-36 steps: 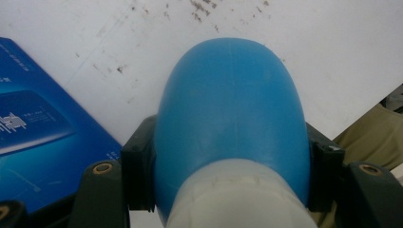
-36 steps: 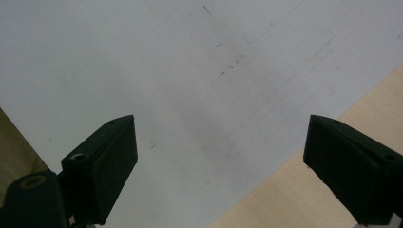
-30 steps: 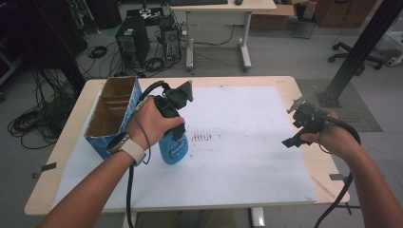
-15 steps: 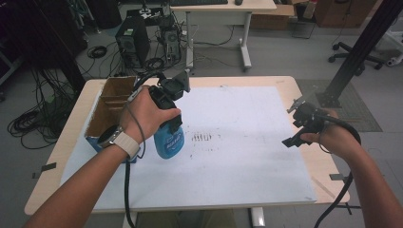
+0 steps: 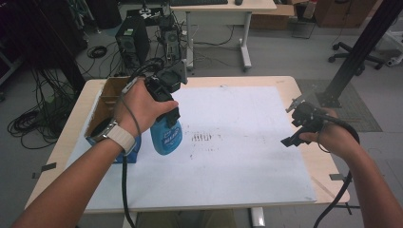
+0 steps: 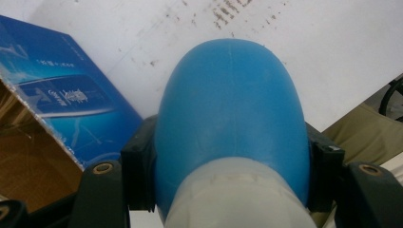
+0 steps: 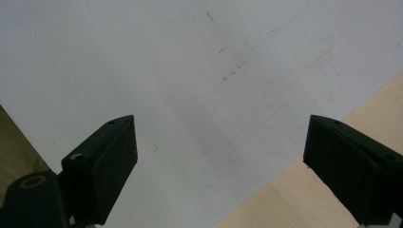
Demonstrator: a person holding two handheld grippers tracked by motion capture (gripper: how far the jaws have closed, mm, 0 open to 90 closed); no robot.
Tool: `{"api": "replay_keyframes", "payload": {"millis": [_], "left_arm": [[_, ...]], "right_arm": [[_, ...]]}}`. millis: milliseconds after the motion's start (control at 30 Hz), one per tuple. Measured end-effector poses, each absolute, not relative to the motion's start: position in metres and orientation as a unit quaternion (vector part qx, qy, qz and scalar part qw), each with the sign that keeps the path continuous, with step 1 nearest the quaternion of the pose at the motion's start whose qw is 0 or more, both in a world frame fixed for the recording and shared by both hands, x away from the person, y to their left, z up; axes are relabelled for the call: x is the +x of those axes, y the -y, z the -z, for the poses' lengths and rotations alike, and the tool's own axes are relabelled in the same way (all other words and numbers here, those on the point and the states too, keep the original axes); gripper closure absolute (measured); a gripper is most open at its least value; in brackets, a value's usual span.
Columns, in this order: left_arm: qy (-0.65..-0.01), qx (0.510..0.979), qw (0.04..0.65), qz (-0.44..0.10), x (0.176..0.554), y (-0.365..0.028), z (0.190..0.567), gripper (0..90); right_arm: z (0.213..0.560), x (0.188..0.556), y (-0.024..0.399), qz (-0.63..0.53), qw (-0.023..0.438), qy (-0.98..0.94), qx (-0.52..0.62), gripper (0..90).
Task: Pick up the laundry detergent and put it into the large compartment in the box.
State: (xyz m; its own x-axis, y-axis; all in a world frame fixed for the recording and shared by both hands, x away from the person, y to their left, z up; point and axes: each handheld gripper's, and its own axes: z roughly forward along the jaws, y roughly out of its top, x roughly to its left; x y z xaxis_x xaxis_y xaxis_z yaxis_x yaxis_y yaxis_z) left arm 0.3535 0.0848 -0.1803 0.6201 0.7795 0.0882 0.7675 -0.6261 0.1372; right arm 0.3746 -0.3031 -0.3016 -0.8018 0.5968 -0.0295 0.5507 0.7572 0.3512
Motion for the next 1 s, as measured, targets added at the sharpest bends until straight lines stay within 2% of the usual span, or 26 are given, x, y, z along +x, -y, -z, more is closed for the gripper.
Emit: {"api": "replay_keyframes", "payload": {"millis": [1000], "left_arm": [[-0.52, 0.85, 0.036, -0.078, 0.368, -0.123, 0.137, 37.3]], "right_arm": [[0.301, 0.377, 0.303, -0.167, 0.07, -0.935, 0.306, 11.1]]}}
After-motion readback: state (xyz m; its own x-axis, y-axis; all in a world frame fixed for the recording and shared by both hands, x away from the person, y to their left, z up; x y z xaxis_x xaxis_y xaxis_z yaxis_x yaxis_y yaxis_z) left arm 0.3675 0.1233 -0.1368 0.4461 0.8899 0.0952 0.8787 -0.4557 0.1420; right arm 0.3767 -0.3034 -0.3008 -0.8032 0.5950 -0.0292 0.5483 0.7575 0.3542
